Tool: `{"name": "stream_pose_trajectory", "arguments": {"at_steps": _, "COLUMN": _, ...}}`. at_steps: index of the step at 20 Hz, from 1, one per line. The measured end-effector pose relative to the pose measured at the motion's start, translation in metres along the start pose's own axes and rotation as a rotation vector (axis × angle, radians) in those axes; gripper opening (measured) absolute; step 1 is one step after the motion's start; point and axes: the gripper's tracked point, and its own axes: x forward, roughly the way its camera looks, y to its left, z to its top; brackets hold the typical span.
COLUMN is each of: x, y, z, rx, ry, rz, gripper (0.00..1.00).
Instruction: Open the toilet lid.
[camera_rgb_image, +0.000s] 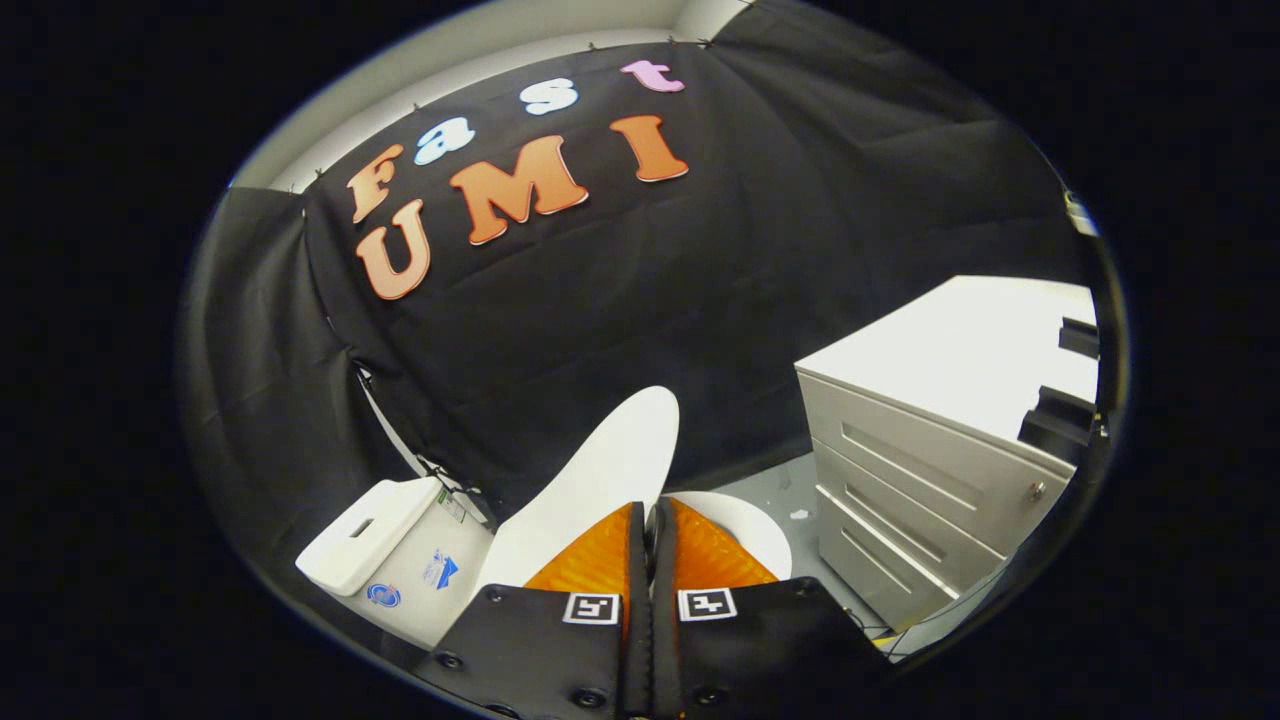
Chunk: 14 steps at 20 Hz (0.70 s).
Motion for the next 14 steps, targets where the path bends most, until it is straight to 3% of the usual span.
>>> {"name": "stream_pose_trajectory", "arguments": {"at_steps": 14, "x": -0.003, "y": 0.091, "z": 0.036, "rx": -0.24, "ry": -0.015, "rz": 0.097, "gripper": 0.08}}
